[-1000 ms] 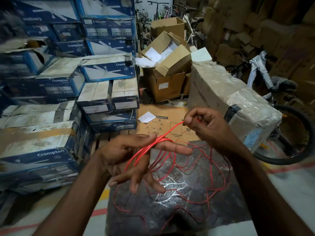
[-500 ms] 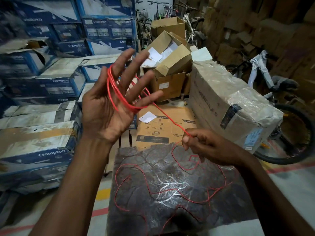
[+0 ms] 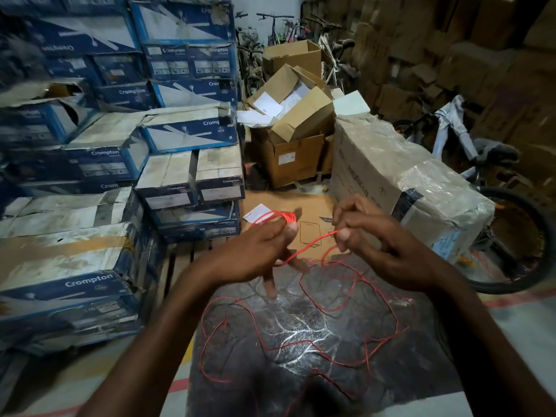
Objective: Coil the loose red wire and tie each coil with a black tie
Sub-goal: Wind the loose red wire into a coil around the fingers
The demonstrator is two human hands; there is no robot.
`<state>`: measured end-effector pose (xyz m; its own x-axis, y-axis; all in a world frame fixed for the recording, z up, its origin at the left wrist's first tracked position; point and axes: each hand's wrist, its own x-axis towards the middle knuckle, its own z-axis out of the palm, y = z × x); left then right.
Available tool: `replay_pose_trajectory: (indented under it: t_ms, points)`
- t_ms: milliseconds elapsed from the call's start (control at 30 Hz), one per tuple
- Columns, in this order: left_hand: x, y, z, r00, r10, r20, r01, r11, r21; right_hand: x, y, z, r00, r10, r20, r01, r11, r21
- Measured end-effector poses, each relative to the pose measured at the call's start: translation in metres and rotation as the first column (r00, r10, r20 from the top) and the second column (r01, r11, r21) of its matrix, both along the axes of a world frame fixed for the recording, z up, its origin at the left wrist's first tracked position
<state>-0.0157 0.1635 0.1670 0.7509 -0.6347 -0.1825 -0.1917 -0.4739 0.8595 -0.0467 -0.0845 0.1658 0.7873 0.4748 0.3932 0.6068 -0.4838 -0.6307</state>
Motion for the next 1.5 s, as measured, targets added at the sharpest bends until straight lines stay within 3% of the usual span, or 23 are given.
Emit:
replay_pose_trajectory:
  t_ms: [100, 233, 367, 500, 567, 633, 767, 900, 1033, 1200, 1300, 1367, 1500]
  points:
    - [-0.01, 0.0, 0.01, 0.949, -0.167, -0.268, 0.155, 0.986, -0.065, 0.009, 0.002, -0.008, 0.998, -0.061, -0.014, 0.062, 0.994, 0.087]
    - [-0.017, 0.007, 0.009, 0.688, -0.446, -0.572, 0.227, 0.881, -0.415, 0.015, 0.01, -0.018, 0.987, -0.123, -0.105, 0.142, 0.97, 0.198]
    - [-0.013, 0.017, 0.005, 0.512, -0.63, -0.585, 0.223, 0.755, -0.617, 0.018, 0.017, -0.021, 0.985, -0.107, -0.135, 0.14, 0.954, 0.264]
    - [-0.02, 0.018, 0.008, 0.464, -0.793, -0.394, 0.125, 0.499, -0.857, 0.016, 0.025, -0.022, 0.956, 0.044, -0.289, 0.068, 0.927, 0.368]
    - [-0.019, 0.014, 0.011, 0.482, -0.83, -0.282, 0.073, 0.359, -0.931, 0.014, 0.029, -0.028, 0.925, 0.092, -0.37, 0.065, 0.918, 0.391]
    - [-0.016, 0.011, 0.015, 0.532, -0.817, -0.222, 0.04, 0.287, -0.957, 0.01, 0.034, -0.036, 0.926, 0.123, -0.357, 0.036, 0.912, 0.408]
    - [-0.011, 0.005, 0.017, 0.572, -0.787, -0.232, -0.032, 0.261, -0.965, 0.002, 0.037, -0.041, 0.945, 0.144, -0.295, 0.025, 0.864, 0.503]
    - [-0.011, -0.006, 0.014, 0.567, -0.769, -0.297, -0.111, 0.286, -0.952, 0.003, 0.043, -0.042, 0.973, 0.083, -0.214, 0.035, 0.868, 0.495]
    - [-0.01, -0.015, 0.011, 0.582, -0.754, -0.305, -0.182, 0.244, -0.952, -0.001, 0.048, -0.043, 0.988, 0.002, -0.153, 0.082, 0.835, 0.544]
    - [-0.008, -0.016, 0.013, 0.648, -0.711, -0.273, -0.219, 0.169, -0.961, -0.002, 0.045, -0.04, 0.951, -0.09, -0.294, 0.275, 0.68, 0.68]
    - [-0.004, -0.011, 0.021, 0.722, -0.646, -0.248, -0.235, 0.108, -0.966, -0.004, 0.039, -0.044, 0.923, -0.057, -0.38, 0.316, 0.676, 0.666]
    - [0.002, -0.008, 0.027, 0.796, -0.539, -0.275, -0.24, 0.136, -0.961, -0.008, 0.036, -0.046, 0.907, -0.049, -0.418, 0.313, 0.742, 0.593]
    - [0.009, -0.012, 0.035, 0.912, -0.213, -0.35, -0.271, 0.326, -0.906, -0.021, 0.033, -0.047, 0.922, -0.151, -0.355, 0.296, 0.868, 0.399]
